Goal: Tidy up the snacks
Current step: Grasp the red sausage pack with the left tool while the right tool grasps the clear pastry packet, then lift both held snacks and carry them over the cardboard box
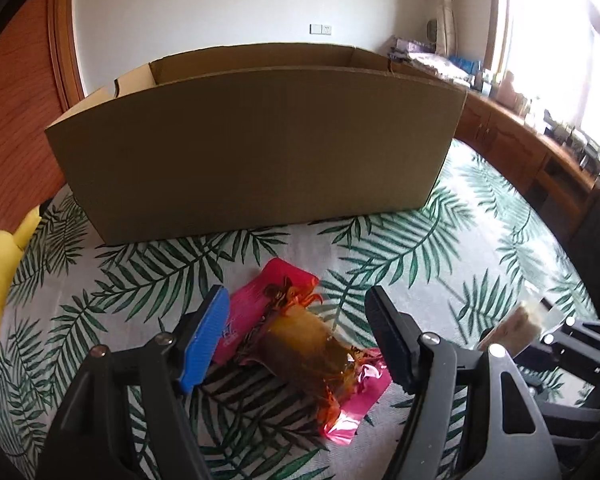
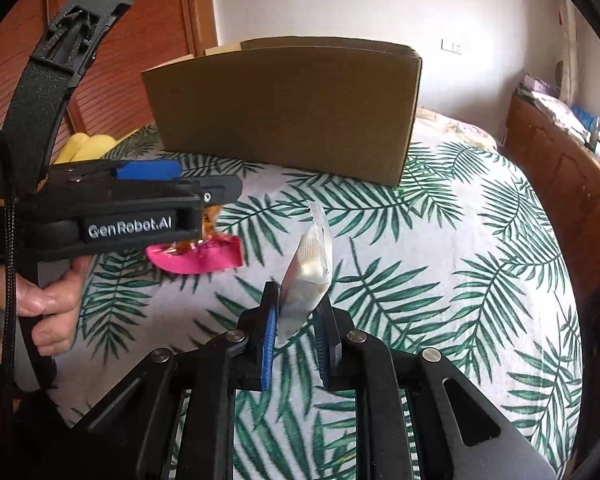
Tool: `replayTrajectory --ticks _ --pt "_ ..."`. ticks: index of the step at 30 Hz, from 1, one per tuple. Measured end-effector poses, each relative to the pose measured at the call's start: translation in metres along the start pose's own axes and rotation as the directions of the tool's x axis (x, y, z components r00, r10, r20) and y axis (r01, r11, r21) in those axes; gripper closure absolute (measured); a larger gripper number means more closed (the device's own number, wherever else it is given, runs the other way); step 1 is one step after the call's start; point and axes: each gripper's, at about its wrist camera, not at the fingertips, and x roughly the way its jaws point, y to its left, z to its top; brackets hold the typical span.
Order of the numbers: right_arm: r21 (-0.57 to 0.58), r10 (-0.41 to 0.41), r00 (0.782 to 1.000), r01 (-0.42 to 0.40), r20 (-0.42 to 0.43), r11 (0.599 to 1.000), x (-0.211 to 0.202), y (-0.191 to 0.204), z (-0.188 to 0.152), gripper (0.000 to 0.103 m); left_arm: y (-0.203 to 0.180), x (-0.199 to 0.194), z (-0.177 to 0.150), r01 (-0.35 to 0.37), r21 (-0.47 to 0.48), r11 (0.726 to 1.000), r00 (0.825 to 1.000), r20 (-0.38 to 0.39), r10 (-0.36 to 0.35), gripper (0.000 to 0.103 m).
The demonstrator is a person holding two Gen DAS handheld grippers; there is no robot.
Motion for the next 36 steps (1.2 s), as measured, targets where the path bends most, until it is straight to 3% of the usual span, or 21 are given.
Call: replayTrajectory --ticks 3,18,21,22,23,36 --pt "0.007 0.009 1.000 -0.009 -0.009 1.000 0.003 -0.002 -0.004 0.088 -0.002 0.004 -0.003 -0.036 0.020 0.999 0.999 -0.023 0.037 0.032" --pt "0.015 0.016 1.000 -0.015 -0.008 1.000 0.005 0.000 -0.005 0.088 0.028 0.004 -0.024 -0.017 -0.020 1.000 0.996 -0.085 0.015 0.032" --pt "0.012 0.021 1.000 -0.021 -0.007 1.000 0.005 0.000 -0.005 0.088 0.029 0.002 -0.024 0.015 -0.031 0.999 0.997 -0.078 -0.018 0.046" --pt "0.011 0.023 1.000 -0.023 -0.005 1.000 0.005 -0.001 -0.005 0.088 0.029 0.000 -0.024 0.032 -0.031 0.999 0.997 -0.071 -0.034 0.058" --pt "0.011 0.024 1.000 -0.024 -0.003 1.000 0.005 -0.001 -0.005 0.088 0.029 -0.001 -0.024 0.033 -0.026 0.999 0.997 -0.067 -0.034 0.059" --pt "0.011 0.033 0.999 -0.033 0.017 0.999 0.001 -0.001 -0.007 0.088 0.029 -0.016 -0.026 0.039 -0.010 0.999 0.999 -0.034 -0.040 0.063"
